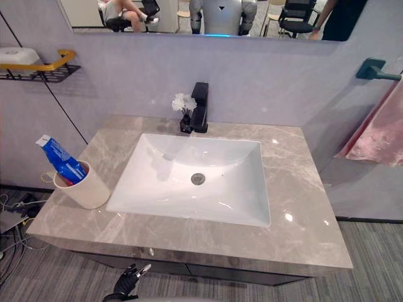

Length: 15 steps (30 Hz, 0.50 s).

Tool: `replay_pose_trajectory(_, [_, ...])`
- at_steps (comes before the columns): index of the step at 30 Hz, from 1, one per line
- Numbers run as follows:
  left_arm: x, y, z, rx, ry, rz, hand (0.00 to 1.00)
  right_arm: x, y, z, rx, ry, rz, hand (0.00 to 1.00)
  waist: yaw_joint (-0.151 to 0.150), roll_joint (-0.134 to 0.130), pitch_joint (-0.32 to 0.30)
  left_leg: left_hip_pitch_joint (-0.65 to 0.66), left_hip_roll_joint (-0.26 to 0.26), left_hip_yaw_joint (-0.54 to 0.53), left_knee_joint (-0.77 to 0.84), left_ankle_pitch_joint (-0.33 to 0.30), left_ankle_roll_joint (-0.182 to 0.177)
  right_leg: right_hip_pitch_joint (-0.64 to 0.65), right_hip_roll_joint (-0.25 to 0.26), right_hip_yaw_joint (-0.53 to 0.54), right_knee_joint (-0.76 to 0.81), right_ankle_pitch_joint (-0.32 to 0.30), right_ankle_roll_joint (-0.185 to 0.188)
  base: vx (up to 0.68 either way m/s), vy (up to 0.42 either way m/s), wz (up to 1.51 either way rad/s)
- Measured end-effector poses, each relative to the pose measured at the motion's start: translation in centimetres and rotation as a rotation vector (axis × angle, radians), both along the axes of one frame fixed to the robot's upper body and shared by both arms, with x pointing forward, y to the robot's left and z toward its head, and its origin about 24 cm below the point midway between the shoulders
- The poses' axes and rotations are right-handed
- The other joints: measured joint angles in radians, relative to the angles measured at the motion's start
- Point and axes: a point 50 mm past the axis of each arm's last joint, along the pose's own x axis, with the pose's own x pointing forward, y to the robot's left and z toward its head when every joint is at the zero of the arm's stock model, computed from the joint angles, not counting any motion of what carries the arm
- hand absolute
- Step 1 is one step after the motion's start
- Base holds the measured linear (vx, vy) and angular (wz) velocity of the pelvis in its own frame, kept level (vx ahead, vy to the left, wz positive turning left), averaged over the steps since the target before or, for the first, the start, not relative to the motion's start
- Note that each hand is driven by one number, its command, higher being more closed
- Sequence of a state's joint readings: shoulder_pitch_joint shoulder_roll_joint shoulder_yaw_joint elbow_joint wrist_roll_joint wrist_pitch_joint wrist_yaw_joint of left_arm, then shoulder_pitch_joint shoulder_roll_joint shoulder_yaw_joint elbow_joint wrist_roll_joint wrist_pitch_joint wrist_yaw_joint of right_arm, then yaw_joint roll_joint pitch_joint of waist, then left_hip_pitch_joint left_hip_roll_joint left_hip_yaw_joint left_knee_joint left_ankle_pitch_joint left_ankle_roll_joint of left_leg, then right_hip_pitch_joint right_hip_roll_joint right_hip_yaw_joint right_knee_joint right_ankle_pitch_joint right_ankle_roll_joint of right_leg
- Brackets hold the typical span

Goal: Organize washtable

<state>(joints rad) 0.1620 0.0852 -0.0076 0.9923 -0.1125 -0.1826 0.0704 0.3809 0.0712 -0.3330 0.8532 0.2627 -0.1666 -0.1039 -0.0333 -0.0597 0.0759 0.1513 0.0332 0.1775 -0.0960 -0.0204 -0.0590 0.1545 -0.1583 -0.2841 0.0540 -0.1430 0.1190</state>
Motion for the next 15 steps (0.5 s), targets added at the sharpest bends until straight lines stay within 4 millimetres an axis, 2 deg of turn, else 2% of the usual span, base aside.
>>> replay_pose_trajectory(7, [0.9, 0.7, 0.2, 0.026, -0.010, -0.013, 0.00, 1.5, 0.4, -0.2, 0.000, -0.010, 0.085, 0.00, -0.004, -0.020, 0.045, 0.000, -0.008, -0.010, 0.001, 0.000, 0.000, 0.019, 0.003, -0.015, -0.026, 0.002, 0.001, 0.04, -0.009, 0.04])
replay_pose_trajectory(15, [0.9, 0.9, 0.2, 0.041, -0.011, -0.005, 0.00, 1.6, 0.5, -0.1, -0.009, -0.006, 0.119, 0.00, -0.006, -0.025, 0.052, 0.003, -0.004, -0.008, 0.001, 0.000, 0.000, 0.031, 0.000, -0.015, -0.041, 0.011, -0.007, 0.02, -0.006, 0.00])
